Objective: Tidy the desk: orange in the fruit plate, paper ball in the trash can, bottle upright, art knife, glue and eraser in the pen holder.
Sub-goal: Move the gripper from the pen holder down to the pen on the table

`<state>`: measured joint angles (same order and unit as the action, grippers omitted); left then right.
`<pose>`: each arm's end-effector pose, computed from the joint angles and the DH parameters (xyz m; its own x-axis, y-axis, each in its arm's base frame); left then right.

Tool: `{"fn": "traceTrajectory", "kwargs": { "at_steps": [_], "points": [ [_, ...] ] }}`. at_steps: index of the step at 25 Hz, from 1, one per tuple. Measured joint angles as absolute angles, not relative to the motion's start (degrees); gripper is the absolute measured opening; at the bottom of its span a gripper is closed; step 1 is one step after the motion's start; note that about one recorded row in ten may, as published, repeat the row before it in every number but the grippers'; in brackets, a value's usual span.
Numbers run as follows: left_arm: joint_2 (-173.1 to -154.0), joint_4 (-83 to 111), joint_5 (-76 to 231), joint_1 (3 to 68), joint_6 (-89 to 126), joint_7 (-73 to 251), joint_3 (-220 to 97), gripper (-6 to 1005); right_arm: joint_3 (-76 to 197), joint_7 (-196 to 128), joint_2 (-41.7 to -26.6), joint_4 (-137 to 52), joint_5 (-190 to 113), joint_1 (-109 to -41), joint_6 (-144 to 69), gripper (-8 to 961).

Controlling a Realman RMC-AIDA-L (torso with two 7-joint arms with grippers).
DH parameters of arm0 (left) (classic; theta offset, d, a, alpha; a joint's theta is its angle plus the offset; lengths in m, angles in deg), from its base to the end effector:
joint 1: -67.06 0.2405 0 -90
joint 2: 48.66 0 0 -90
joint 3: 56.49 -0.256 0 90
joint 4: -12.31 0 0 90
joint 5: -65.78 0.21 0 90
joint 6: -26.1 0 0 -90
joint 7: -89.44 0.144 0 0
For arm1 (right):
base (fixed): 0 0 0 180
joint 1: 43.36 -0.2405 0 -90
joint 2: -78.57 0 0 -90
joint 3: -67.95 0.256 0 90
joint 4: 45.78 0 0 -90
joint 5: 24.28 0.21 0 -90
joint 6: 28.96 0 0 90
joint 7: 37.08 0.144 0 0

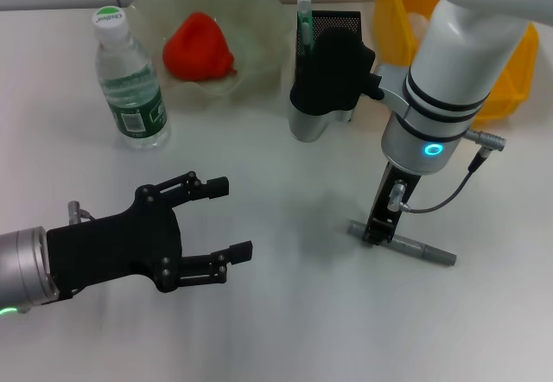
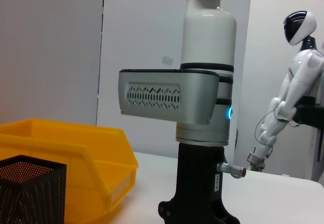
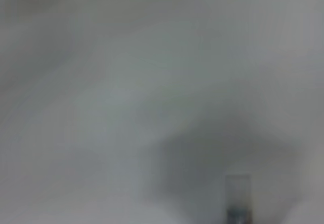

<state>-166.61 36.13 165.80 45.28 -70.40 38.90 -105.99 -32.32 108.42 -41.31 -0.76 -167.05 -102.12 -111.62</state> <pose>-0.2830 0.2570 -0.0301 0.7660 0.1084 0.6337 0.2613 -0.9531 -0.1528 0.1431 0.3602 -0.0938 0.6959 -0.3886 0.6039 -0.3141 -0.9209 -0.2307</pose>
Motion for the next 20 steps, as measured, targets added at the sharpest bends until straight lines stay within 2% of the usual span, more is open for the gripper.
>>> {"fn": "traceTrajectory", "kwargs": {
  "at_steps": [20],
  "points": [
    [-166.60,36.13,165.80,45.09,-70.10,38.91,-105.98,860,-32.53,107.77,-41.31,-1.82,-167.72,-102.32,-111.52,144]
  ]
}}
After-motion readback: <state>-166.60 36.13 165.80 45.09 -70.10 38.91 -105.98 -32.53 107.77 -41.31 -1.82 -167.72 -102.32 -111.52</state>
